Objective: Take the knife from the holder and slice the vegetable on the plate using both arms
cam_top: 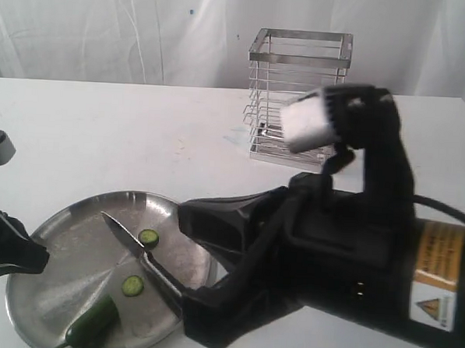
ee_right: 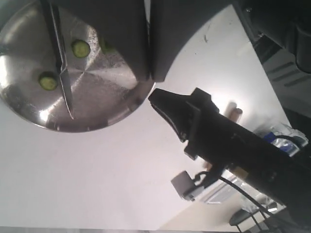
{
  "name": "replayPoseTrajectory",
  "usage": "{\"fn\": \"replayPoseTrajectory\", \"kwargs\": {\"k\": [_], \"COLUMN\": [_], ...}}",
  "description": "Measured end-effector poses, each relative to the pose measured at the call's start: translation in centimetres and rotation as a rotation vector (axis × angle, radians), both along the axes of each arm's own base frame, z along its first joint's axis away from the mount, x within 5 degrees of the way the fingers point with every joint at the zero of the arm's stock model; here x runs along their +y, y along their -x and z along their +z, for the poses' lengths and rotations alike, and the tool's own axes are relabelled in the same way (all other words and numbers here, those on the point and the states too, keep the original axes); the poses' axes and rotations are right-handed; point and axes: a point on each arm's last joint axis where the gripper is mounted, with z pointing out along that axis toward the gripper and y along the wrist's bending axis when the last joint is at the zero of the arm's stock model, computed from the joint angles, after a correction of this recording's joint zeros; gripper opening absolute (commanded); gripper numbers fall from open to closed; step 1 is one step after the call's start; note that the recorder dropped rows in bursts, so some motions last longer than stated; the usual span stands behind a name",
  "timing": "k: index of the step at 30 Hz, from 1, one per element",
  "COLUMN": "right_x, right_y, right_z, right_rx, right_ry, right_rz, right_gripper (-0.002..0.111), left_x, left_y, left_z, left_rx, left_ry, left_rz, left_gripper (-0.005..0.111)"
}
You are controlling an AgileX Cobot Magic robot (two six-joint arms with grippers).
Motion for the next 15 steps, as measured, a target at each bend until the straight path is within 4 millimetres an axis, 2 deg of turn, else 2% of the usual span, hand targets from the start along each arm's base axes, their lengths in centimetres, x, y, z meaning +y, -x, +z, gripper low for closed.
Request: {"fn": "replayPoseTrajectory", "kwargs": {"k": [7,15], "right_x": [-2.2,-4.2], "right_y": [1.2,2.1], "right_z": [2.3,2.7], "right_rx": [-0.076,-0.318], "right_ry": [-0.067,0.103], "right_rz": [0.008,0.061], "right_gripper": [0.0,0.0], "left_x": [0.0,0.0], "left_y": [0.0,0.0], "left_z": [0.0,0.0], "left_rx": [-0.002,-0.002], "left_ry": [0.0,0.0], "left_rz": [0.001,0.001], "left_gripper": [0.022,0.022]}}
